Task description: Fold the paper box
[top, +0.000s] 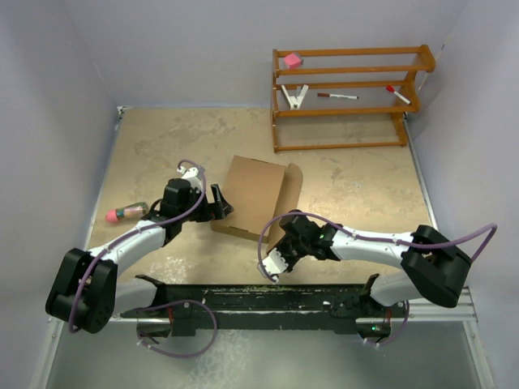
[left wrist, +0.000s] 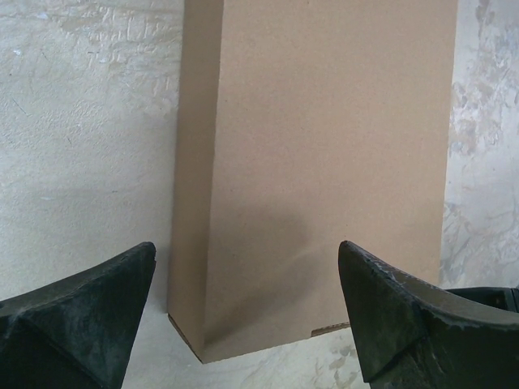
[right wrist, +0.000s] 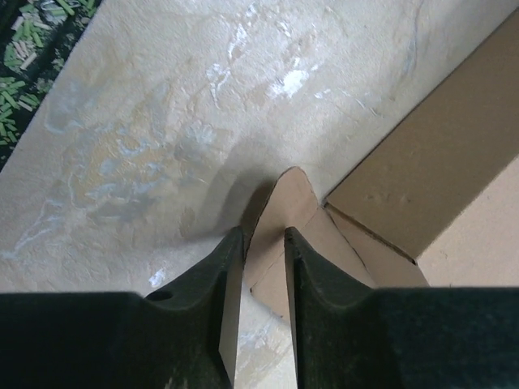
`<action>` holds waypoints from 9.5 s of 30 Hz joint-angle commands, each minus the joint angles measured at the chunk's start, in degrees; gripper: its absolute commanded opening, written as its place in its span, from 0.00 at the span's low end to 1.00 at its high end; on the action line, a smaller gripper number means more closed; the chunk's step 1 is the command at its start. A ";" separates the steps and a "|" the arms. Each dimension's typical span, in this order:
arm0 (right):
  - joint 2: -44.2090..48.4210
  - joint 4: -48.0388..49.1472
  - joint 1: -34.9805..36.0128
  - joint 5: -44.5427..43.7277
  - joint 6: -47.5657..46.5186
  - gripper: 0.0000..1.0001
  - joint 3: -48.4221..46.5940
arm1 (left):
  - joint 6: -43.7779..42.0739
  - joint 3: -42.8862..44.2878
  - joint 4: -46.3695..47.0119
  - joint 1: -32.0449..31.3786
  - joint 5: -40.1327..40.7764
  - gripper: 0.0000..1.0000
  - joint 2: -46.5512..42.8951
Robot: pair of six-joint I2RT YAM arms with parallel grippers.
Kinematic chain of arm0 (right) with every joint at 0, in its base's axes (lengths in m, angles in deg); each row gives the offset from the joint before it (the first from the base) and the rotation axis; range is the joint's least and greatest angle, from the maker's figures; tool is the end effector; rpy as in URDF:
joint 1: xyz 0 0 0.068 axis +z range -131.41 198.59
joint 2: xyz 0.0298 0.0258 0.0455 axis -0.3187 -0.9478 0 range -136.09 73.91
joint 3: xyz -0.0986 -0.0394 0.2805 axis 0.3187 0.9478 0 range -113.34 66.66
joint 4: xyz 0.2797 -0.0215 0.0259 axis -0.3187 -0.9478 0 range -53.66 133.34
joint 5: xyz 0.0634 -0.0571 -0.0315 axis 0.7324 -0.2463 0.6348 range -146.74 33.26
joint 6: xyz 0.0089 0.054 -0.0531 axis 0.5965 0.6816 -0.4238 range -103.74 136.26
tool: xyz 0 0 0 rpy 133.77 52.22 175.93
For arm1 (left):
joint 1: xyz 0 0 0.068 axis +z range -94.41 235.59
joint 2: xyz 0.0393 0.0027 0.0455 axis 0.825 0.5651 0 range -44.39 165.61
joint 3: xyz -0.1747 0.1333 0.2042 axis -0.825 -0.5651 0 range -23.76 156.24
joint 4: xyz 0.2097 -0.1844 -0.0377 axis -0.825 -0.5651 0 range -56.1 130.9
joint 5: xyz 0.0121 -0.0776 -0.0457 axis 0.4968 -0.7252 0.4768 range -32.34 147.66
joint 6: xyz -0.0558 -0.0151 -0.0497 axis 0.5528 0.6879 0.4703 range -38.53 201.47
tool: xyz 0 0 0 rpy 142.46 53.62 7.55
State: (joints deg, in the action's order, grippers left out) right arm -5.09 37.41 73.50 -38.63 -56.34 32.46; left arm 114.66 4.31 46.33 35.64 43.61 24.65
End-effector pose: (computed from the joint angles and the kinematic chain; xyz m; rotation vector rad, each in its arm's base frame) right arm 0.1453 0.2419 0.1500 -2.2208 0.9421 0.2472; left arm 0.2460 -0.1059 0.1773 -0.1191 2.2790 -0.7752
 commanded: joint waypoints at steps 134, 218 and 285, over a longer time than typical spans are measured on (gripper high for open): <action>-11.11 -11.89 -12.95 12.26 40.06 0.00 -23.02 | -2.30 5.86 -0.35 0.24 -3.44 0.87 7.89; -12.06 -12.18 -10.79 10.58 42.34 0.00 -25.93 | -1.69 5.94 -0.61 0.25 -5.16 0.87 8.92; -14.35 -4.50 -7.02 8.53 50.15 0.00 -25.19 | 8.31 4.27 -1.38 -6.51 7.43 0.83 8.98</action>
State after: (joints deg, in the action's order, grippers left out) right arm -19.84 24.23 65.57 -34.45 -7.22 9.97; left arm 120.08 8.93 46.59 31.08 54.96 32.91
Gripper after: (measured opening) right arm 0.004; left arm 0.843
